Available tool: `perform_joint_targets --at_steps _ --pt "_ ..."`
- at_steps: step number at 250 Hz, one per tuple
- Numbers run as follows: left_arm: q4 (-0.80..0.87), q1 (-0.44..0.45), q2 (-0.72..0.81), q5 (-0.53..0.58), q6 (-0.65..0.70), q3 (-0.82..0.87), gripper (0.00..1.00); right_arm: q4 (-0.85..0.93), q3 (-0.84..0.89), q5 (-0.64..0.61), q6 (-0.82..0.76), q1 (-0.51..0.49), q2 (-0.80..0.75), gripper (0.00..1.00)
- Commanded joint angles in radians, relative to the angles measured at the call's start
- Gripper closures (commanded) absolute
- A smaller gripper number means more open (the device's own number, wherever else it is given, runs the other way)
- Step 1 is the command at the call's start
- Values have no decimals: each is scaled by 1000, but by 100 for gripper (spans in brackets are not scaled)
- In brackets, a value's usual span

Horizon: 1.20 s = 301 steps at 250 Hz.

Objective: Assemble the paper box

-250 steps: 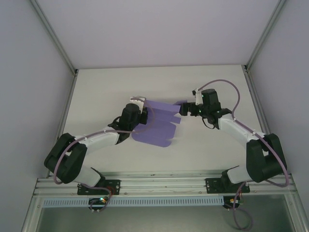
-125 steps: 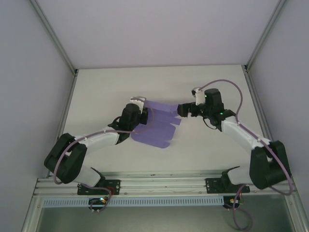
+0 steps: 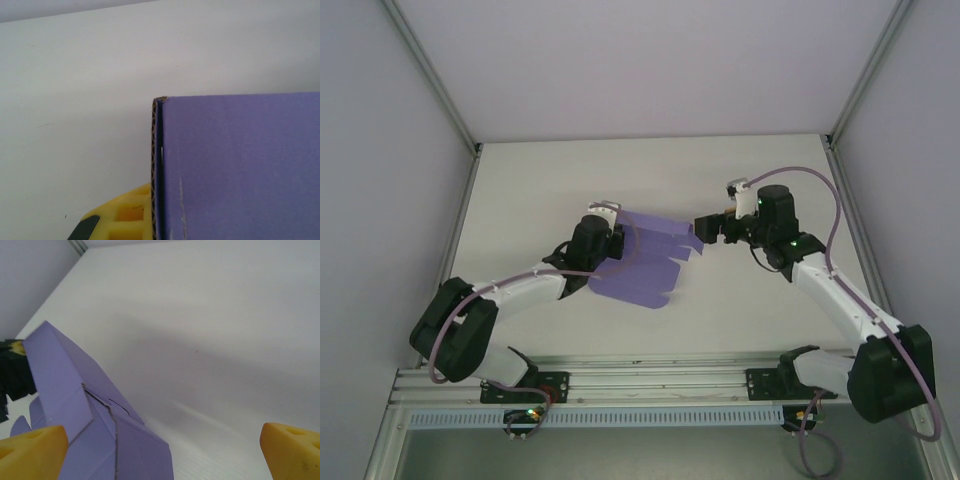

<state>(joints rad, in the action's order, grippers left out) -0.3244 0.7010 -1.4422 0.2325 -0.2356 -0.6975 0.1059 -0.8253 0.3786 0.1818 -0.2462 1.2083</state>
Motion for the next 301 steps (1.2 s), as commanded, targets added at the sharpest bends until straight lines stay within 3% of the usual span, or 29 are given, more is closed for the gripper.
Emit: perform_joint_targets --at_steps 1,94,158,210,256,301 --pt "9 7 42 5 -13 -11 100 11 -13 36 -18 -28 57 0" --pt "20 22 45 -19 -5 -20 100 -86 -101 -29 11 -146 313 0" --pt "37 48 30 38 -11 -32 100 -235 -83 -242 166 -199 305 0" --pt "82 47 44 109 -34 -46 100 -35 -44 -336 103 -198 195 0" --pt "96 39 65 98 -19 -46 100 120 3 -383 27 -190 102 0" --pt "106 35 94 70 -7 -41 100 166 32 -382 22 -119 67 0"
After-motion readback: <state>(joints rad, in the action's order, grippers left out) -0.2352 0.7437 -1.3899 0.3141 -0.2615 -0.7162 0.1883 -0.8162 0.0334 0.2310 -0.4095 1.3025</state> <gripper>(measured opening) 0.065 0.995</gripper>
